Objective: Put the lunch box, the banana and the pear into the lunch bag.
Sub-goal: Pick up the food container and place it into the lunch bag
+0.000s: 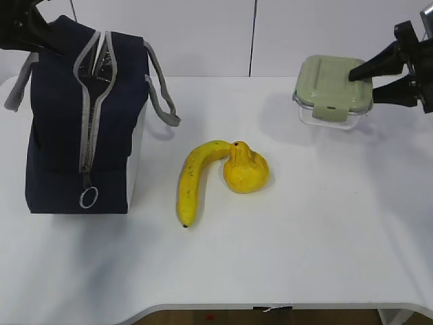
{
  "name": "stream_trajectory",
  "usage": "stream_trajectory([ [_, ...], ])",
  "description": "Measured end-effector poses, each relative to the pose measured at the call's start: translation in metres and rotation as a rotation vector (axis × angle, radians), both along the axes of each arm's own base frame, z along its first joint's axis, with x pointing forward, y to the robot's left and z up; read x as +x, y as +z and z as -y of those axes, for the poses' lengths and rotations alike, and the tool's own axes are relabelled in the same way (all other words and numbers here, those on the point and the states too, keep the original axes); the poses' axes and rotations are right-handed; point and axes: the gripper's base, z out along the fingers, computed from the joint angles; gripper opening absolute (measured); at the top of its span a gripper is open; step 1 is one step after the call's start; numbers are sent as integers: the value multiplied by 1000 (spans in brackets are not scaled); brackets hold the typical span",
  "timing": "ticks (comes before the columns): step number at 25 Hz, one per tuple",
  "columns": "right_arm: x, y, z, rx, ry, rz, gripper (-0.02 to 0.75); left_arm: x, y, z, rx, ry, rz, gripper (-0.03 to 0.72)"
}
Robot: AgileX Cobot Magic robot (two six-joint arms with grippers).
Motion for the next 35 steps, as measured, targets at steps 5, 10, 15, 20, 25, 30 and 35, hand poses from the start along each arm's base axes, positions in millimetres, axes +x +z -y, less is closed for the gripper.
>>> stream_trajectory([
  [5, 11, 31, -25, 4, 30, 35, 391, -2, 0, 12, 1, -26, -4, -5],
  [10, 20, 64, -76, 12, 127, 81, 391, -2, 0, 14, 1, -31, -5, -5],
  [15, 18, 95, -130, 30, 240, 131, 391, -3, 0, 14, 1, -33, -9, -5],
  [20, 10, 114, -168, 50, 319, 153, 391, -3, 4, 17, -4, -45, -5, -5],
  [25, 9, 115, -197, 63, 381, 148, 391, -4, 17, 34, -4, -89, 38, -5],
  [30, 13, 100, -222, 67, 429, 114, 391, -6, 20, 42, -14, -105, 43, -5],
  [35, 20, 75, -234, 51, 451, 60, 390, -7, 21, 48, -47, -111, 37, -5],
])
